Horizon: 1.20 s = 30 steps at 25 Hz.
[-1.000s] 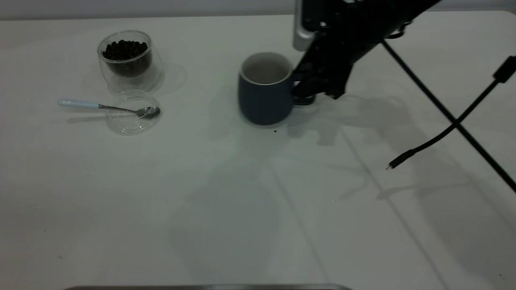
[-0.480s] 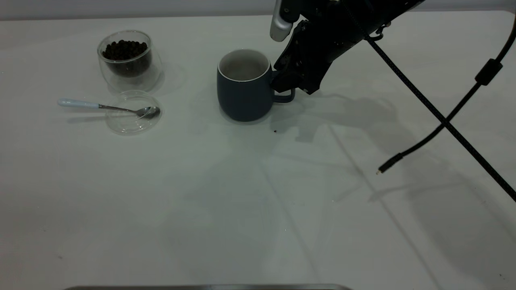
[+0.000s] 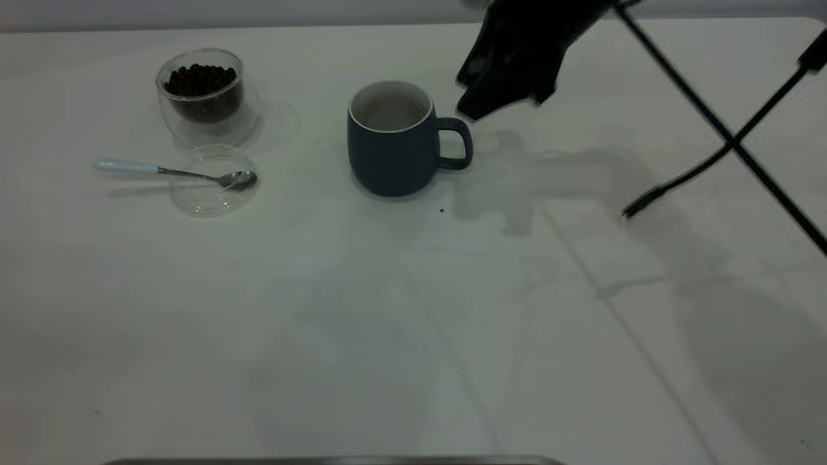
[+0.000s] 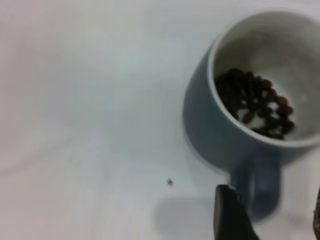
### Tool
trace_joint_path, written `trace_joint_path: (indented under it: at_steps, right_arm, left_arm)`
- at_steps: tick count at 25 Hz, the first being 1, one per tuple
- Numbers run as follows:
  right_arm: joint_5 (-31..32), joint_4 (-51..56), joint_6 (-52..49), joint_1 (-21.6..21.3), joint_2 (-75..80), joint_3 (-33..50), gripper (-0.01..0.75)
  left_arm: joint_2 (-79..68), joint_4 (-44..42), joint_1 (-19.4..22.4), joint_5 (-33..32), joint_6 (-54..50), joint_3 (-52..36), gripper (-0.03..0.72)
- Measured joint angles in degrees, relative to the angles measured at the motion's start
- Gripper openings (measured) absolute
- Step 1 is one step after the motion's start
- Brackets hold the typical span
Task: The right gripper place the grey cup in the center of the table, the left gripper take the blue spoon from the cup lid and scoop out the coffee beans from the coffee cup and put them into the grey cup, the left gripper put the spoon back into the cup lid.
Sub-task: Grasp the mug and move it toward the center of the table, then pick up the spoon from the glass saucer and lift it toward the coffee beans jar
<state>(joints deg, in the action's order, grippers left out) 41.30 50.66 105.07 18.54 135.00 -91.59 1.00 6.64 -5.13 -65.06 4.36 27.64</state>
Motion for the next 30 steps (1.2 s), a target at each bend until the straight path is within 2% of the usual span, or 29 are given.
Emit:
trace_joint_path:
  at_steps: [4,9,13,18,21,25,30]
  right_arm:
    - [4.4,-12.5,-19.4,-1.4,-7.7,0.0,0.364]
    - [18.1,-23.0,-54.9,-1.4,-21.1,0.0,0.364]
    - [25.9,-27.6,-73.8,-1.4,-32.5,0.0,0.364]
    - [29.1,-34.4,-85.7,-1.4,-42.9,0.4,0.364]
    - [29.1,-41.2,-89.5,-1.4,-49.2,4.7,0.364]
    - [28.6,-51.0,-95.5,-1.4,-60.5,16.9,0.364]
    - [26.7,-56.6,-103.1,-1.4,-76.3,33.4,0.364]
  left_arm:
    - [0.0,0.0,0.0,0.0,0.0,0.0,0.445]
    - [0.0,0.0,0.0,0.0,0.0,0.0,0.445]
    - [0.0,0.0,0.0,0.0,0.0,0.0,0.445]
    - [0.0,0.0,0.0,0.0,0.0,0.0,0.445]
    - [0.0,0.0,0.0,0.0,0.0,0.0,0.445]
    - [0.0,0.0,0.0,0.0,0.0,0.0,0.445]
    - [0.0,0.0,0.0,0.0,0.1,0.0,0.445]
